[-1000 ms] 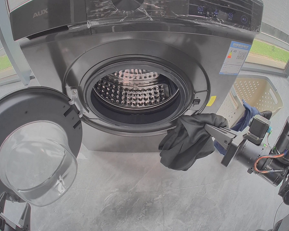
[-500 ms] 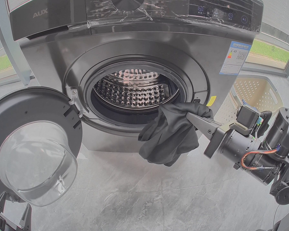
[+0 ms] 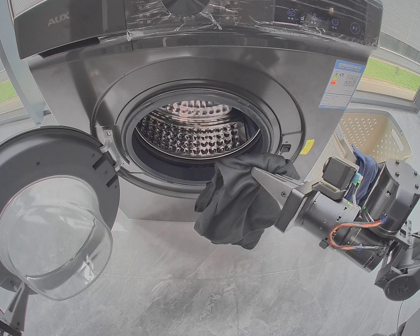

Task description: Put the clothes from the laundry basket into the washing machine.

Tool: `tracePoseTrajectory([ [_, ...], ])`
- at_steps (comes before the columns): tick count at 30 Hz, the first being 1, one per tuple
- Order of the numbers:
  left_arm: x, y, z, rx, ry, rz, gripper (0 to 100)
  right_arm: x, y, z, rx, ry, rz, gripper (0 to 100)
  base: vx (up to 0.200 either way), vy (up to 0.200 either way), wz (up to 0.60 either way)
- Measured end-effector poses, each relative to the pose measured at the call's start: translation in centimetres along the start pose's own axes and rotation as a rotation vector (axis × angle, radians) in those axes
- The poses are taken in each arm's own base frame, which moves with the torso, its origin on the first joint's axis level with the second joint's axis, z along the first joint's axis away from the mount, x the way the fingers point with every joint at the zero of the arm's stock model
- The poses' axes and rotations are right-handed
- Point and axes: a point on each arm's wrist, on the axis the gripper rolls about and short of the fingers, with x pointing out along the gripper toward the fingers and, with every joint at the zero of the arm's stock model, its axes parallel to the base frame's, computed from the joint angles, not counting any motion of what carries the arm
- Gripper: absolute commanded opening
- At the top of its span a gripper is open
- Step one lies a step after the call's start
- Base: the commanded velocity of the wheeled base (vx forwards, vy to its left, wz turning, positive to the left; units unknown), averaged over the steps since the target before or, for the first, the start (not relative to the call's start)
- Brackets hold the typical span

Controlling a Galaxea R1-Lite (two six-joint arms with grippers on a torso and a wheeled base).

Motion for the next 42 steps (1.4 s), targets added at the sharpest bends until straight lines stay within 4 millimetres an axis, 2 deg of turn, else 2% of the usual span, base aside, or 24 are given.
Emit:
tracePoseTrajectory([
  [8, 4.3, 0.3, 1.9, -0.078, 0.159, -0.255, 100, 2.5, 0.9, -0.5, 0.012, -0.071, 0.038, 0, 0.000, 0.000, 0.00],
  [16, 9.7, 0.1, 1.9, -0.143, 0.318, -0.464, 100, 4.4, 1.2, -0.8, 0.017, -0.105, 0.055, 0, 0.000, 0.000, 0.00],
  [23, 15.0, -1.2, 1.0, -0.160, 0.398, -0.572, 100, 5.0, 1.4, -0.9, 0.017, -0.114, 0.064, 0, 0.000, 0.000, 0.00],
  [30, 20.0, -3.3, -1.0, -0.186, 0.490, -0.624, 100, 5.2, 1.6, -0.8, 0.018, -0.121, 0.074, 0, 0.000, 0.000, 0.00],
  [42, 26.1, -7.6, -3.5, -0.276, 0.535, -0.707, 100, 5.0, 2.2, -0.9, 0.026, -0.145, 0.091, 0, 0.000, 0.000, 0.00],
])
